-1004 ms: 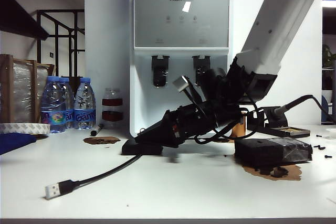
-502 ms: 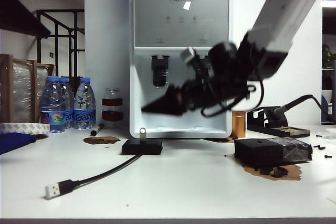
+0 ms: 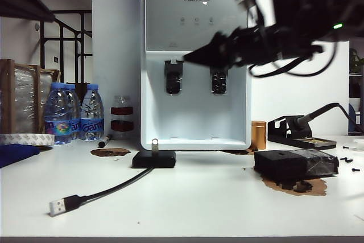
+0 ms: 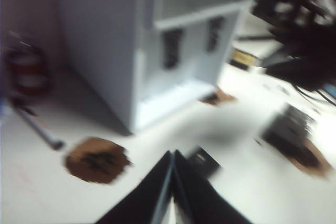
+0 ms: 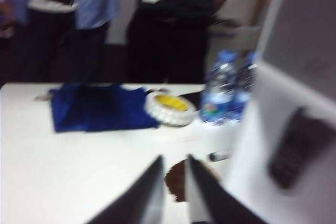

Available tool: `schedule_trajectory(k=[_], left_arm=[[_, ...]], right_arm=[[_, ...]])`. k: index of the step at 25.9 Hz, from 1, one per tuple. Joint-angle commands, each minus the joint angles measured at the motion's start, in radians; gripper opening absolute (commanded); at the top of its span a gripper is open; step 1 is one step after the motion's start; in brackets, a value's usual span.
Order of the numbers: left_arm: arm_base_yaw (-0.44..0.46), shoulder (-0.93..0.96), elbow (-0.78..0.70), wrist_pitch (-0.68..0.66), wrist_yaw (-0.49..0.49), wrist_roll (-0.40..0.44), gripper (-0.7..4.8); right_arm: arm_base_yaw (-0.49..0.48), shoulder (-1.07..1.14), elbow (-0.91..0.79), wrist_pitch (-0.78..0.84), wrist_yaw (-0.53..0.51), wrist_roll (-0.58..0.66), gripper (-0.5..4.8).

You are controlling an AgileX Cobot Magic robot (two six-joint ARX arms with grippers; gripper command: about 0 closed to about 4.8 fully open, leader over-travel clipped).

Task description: Take the USB flash drive out of the black sponge and insert it into the slot on top of the black USB adpator box.

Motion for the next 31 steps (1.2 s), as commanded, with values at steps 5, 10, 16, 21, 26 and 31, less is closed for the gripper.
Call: schedule_trajectory(k=[5,10,16,21,26,31], left_arm=[[0.013,-0.055,0.002,0.212,-0.375,-0.179,-0.04],[-0.001,-0.117,0.002,0.198,-0.543,-0.18,-0.04],[0.002,-0.232,0.002,0.059,-0.558,-0.178,-0.04],[0.001,-0.372,-0.001,-0.184,-0.505,-0.178,-0.04],[0.001,-0.617,-0.086,-0.283,-0.451,-0.138,-0.04],[0.001,-1.056,-0.233,-0.346,-0.37,-0.088,-0.04]], right_arm=[[-0.1,-0.247,-0.162,0.085,0.415,0.18,-0.02],[-0.2,-0.425,-0.338,0.09,0.531,0.181,-0.02],[-0.4,-0.716,-0.549,0.04,0.522,0.251,-0.02],[-0.466,-0.993,-0.705,0.016,0.522,0.259,-0.02],[-0.426,-1.3,-0.905,-0.095,0.516,0.298,-0.02],[-0.426,-1.559,-0.988,-0.304,0.42,0.386,-0.01]])
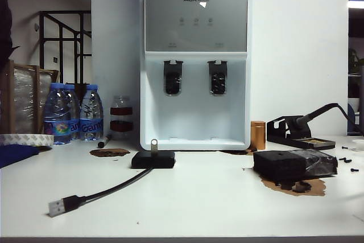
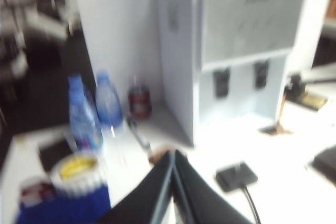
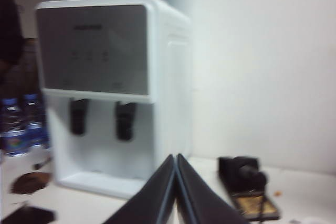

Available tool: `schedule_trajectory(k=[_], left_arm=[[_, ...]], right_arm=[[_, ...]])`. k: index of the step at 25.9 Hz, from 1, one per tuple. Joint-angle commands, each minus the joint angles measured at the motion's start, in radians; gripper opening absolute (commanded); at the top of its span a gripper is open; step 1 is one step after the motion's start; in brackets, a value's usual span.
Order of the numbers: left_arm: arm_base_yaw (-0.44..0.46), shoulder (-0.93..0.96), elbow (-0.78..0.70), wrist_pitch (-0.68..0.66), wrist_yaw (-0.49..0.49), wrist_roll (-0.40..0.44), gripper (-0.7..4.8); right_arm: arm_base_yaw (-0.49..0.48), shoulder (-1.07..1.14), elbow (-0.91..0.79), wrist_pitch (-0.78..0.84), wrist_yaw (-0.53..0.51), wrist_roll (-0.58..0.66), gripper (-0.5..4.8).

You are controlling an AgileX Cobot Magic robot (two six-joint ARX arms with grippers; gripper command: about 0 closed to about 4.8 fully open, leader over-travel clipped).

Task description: Take the USB flash drive out of the black sponge and insert it into the slot on top of the black USB adpator box.

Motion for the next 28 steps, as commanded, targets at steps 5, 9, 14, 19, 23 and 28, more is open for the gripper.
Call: schedule_trajectory(k=[5,9,14,19,23,28], left_arm=[[0.0,-0.289,-0.055,-0.103,0.014,0.019,-0.04],[0.005,-0.264,-0.112,-0.08,-0.106,0.016,-0.04],[0.005,-0.276,-0.244,0.053,-0.185,0.014,-0.04],[0.005,-0.282,-0.475,0.367,-0.182,-0.02,-0.04],[0.003,-0.29,-0.623,0.604,-0.179,-0.153,-0.04],[-0.01,-0.29,-0.731,0.68,-0.182,-0.275,-0.04]], right_arm=[[0.008,-0.157,-0.047,-0.264,-0.077,0.04,-0.02],[0.038,-0.178,-0.063,-0.299,-0.023,-0.002,-0.02],[0.119,-0.195,-0.063,-0.322,0.101,-0.085,-0.02],[0.13,-0.34,-0.063,-0.536,0.118,-0.062,-0.01],[0.134,-0.34,-0.063,-0.558,0.077,-0.027,-0.01],[0.15,-0.34,-0.063,-0.557,0.061,0.007,-0.01]])
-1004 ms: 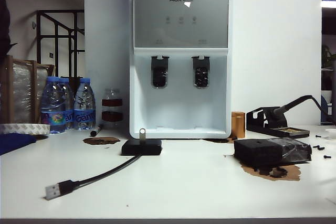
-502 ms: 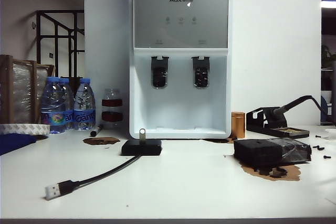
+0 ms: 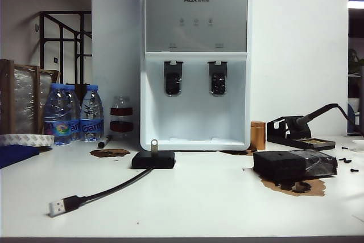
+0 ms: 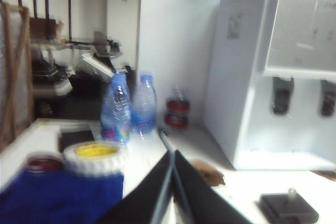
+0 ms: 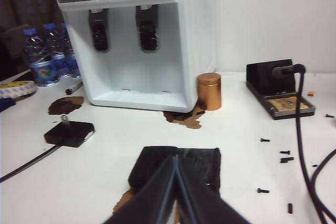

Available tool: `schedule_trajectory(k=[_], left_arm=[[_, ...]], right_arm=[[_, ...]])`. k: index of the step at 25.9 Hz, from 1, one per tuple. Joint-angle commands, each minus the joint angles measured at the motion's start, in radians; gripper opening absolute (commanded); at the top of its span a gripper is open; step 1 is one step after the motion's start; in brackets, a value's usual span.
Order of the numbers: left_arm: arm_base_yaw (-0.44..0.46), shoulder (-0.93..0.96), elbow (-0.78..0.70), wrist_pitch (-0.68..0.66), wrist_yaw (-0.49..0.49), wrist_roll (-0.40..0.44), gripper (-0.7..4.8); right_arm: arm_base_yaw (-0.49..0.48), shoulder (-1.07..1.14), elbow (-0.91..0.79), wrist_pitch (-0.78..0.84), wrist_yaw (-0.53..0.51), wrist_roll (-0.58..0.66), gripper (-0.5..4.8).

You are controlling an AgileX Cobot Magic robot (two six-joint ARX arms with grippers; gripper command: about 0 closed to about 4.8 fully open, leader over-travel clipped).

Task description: Take the USB flash drive out of the black sponge and insert it into the slot on top of the black USB adpator box.

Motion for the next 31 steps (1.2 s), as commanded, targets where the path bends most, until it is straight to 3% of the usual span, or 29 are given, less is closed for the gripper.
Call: schedule_trajectory(k=[1,9,24,31], left_arm=[[-0.013,0.0,0.002,-0.039,-0.012,-0.046,-0.04],[-0.069,0.0,0.002,-0.291,-0.063,-0.046,-0.04],[-0.068,0.0,0.002,-0.285,-0.095,-0.04,-0.04],[-0.125,0.0,0.002,-0.285,-0.111,-0.04,-0.04]], right_arm=[[0.017,0.0,-0.004,0.009,-0.014,0.01,-0.01],[0.014,0.0,-0.004,0.009,-0.013,0.01,-0.01],[0.014,0.0,-0.004,0.009,-0.013,0.01,-0.01],[0.014,0.0,-0.004,0.009,-0.013,0.01,-0.01]])
